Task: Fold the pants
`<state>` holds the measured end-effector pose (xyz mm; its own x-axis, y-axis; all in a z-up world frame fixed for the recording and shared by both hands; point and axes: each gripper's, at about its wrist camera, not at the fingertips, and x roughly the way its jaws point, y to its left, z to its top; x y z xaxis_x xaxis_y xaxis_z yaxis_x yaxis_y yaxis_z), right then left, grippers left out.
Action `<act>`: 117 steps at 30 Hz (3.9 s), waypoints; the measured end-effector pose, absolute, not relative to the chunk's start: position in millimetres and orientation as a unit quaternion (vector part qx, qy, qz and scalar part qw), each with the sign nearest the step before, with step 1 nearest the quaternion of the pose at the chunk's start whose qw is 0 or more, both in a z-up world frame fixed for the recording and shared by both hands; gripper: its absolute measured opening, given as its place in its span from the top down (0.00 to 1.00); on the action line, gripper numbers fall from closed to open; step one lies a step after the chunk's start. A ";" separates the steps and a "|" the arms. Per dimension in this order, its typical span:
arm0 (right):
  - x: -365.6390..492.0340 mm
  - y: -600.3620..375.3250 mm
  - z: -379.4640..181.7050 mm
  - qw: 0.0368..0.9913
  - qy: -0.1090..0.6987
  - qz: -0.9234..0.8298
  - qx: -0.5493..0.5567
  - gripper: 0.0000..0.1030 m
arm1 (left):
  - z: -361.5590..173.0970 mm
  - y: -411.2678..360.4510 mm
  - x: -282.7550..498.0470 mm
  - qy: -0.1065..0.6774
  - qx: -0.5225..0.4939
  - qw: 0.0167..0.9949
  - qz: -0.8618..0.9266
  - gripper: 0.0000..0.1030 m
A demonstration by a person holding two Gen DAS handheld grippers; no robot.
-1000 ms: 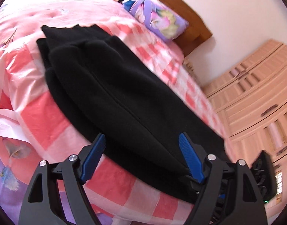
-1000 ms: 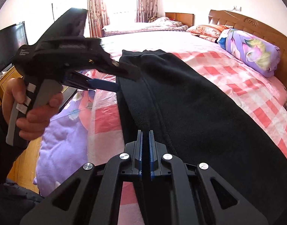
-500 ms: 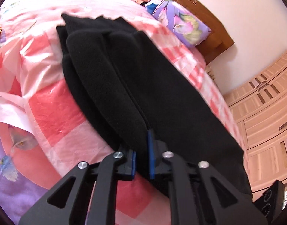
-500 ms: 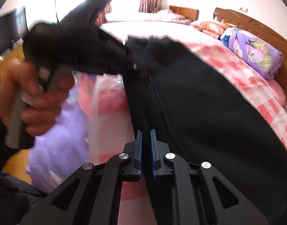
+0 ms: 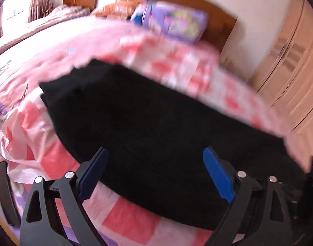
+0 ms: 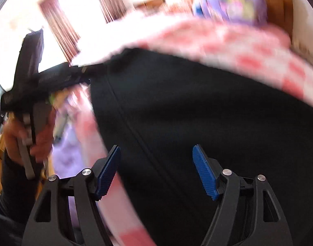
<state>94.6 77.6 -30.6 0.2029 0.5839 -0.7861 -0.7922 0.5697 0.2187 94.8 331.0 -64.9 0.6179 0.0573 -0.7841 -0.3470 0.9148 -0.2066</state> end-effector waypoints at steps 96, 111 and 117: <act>125.8 20.7 -35.3 0.832 0.452 0.281 -0.161 0.04 | -90.3 366.1 81.6 0.407 -0.159 0.889 0.140 0.01; 115.6 17.5 -35.1 0.833 0.441 0.297 -0.153 0.04 | -59.3 357.7 237.4 0.463 -0.186 0.863 0.084 0.02; 115.2 11.6 -33.5 0.833 0.441 0.308 -0.133 0.04 | -83.6 348.7 245.3 0.455 -0.139 0.872 0.115 0.01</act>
